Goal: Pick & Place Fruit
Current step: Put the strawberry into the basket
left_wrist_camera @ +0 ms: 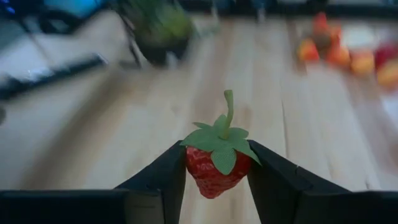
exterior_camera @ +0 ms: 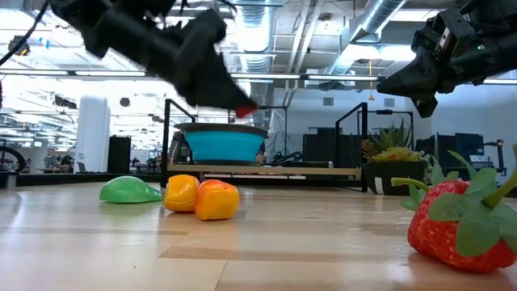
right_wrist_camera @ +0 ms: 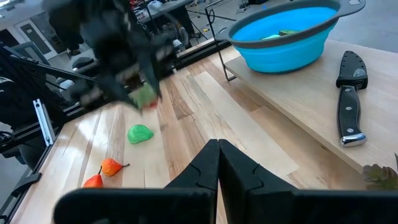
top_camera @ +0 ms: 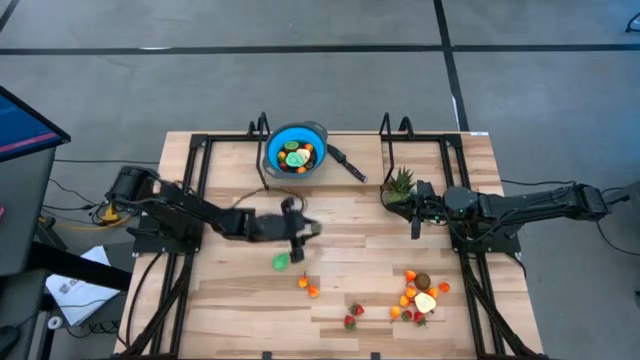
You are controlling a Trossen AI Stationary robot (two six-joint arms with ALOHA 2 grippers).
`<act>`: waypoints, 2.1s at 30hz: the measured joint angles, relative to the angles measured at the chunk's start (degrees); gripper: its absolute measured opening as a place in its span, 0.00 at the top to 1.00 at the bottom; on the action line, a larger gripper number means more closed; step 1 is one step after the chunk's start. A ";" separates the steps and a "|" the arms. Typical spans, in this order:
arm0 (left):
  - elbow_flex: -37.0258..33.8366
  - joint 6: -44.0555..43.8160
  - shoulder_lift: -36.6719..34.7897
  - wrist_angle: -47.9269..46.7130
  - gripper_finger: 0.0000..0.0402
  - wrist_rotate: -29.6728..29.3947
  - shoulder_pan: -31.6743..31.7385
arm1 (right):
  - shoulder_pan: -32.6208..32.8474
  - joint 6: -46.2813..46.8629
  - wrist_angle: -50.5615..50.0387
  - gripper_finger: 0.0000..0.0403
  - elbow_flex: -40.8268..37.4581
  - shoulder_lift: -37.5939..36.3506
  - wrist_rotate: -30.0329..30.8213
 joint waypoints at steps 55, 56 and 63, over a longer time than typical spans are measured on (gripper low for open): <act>0.02 4.28 -8.08 12.18 0.64 -6.43 31.14 | -0.05 -1.40 0.43 1.00 0.00 0.00 0.02; 0.02 4.28 -7.84 12.25 0.64 -6.43 31.35 | -0.07 -1.40 0.43 1.00 0.00 -0.01 0.02; 0.02 4.28 -6.39 11.92 0.63 -6.40 31.75 | -0.05 -1.42 0.46 1.00 0.00 0.00 0.02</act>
